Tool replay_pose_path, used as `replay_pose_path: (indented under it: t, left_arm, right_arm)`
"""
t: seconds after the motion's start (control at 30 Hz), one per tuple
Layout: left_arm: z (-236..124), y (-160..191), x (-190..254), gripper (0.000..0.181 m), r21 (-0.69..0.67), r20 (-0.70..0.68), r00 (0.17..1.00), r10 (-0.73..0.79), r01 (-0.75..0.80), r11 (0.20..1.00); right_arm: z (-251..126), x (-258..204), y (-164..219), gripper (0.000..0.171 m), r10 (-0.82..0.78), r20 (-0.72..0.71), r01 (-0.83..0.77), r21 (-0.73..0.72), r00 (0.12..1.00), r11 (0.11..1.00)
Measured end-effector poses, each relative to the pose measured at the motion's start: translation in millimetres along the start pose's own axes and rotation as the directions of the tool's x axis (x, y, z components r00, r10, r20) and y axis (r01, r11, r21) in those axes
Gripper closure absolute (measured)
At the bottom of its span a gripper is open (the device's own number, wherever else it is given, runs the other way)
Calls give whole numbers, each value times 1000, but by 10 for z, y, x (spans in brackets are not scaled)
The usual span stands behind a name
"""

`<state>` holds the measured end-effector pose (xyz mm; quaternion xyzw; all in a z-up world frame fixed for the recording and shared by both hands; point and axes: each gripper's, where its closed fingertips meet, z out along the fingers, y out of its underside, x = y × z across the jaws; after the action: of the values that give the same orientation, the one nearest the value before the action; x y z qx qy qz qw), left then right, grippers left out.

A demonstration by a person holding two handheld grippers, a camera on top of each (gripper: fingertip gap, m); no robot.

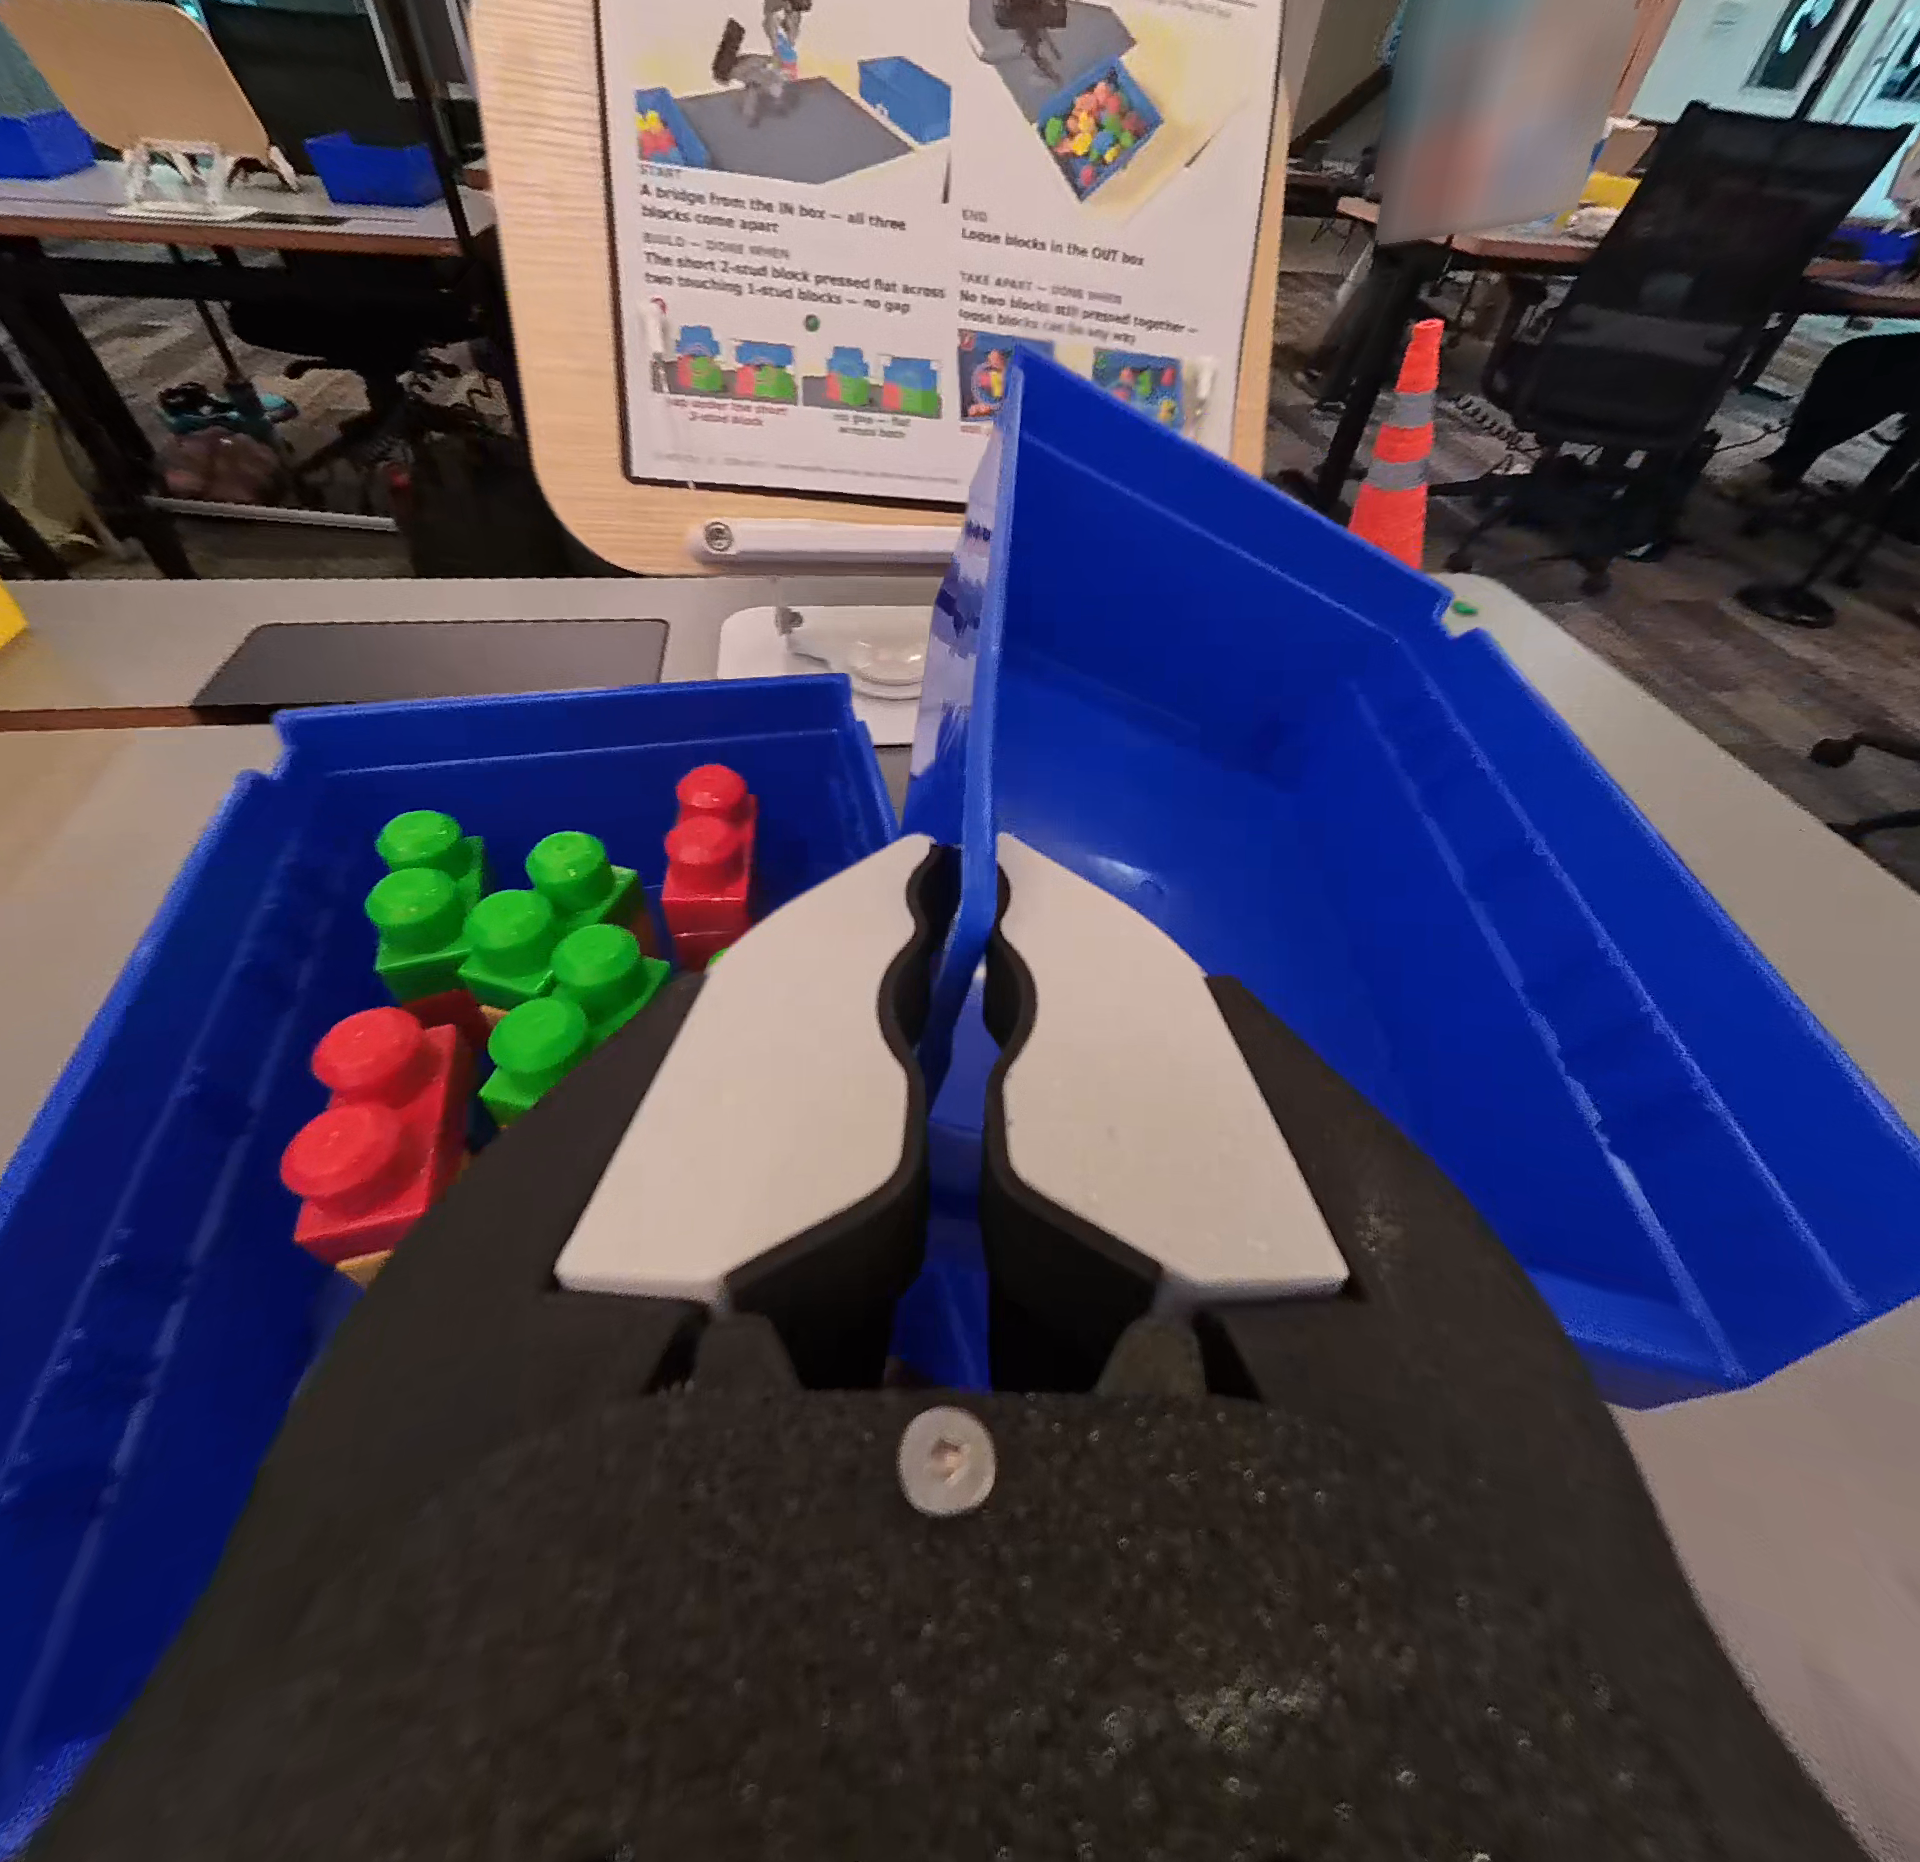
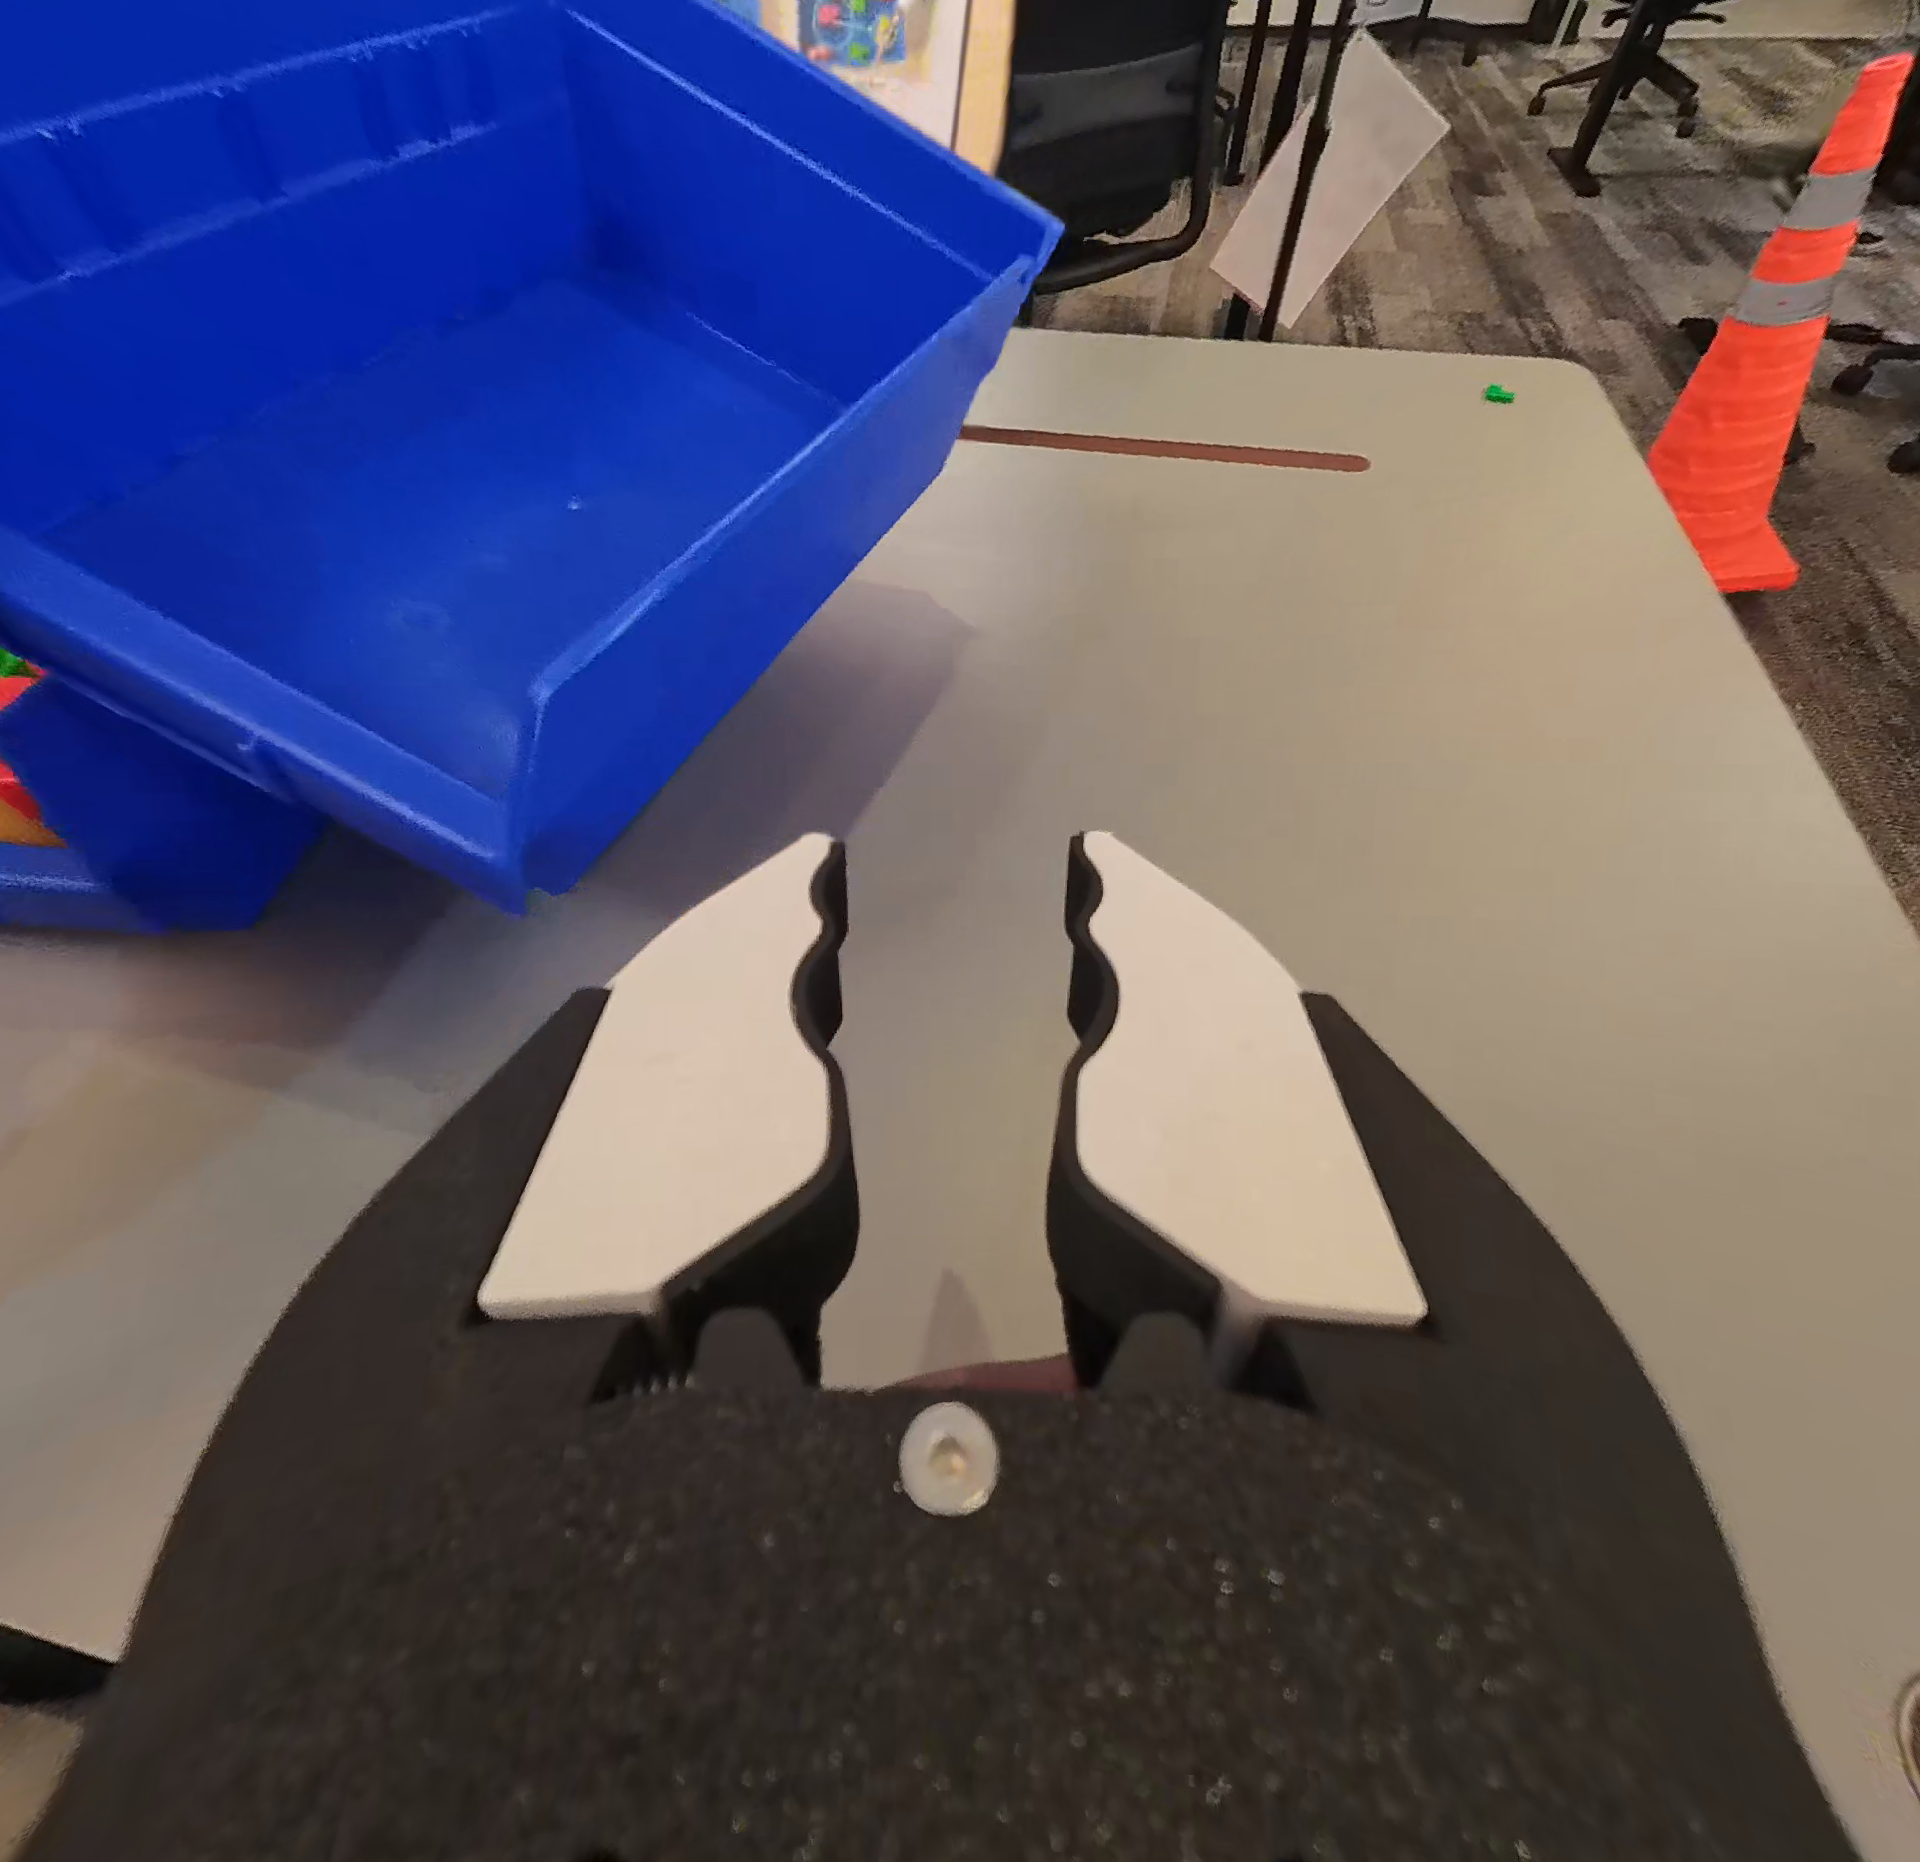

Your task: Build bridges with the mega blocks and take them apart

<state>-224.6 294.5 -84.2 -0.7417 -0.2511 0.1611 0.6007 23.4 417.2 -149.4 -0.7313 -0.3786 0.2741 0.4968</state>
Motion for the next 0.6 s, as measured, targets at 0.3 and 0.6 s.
replay_pose_path:
  t: [0.3,0.6]
  left_arm:
    - [-126,186,334,177,-13,-3,996,92,-92,996]
    - [-44,362,501,177,-40,34,993,113,-112,993]
  right_arm:
    - [66,-148,22,132,-12,25,12,-15,1000,1000]
    - [113,-71,135,132,-3,34,4,-41,999,999]
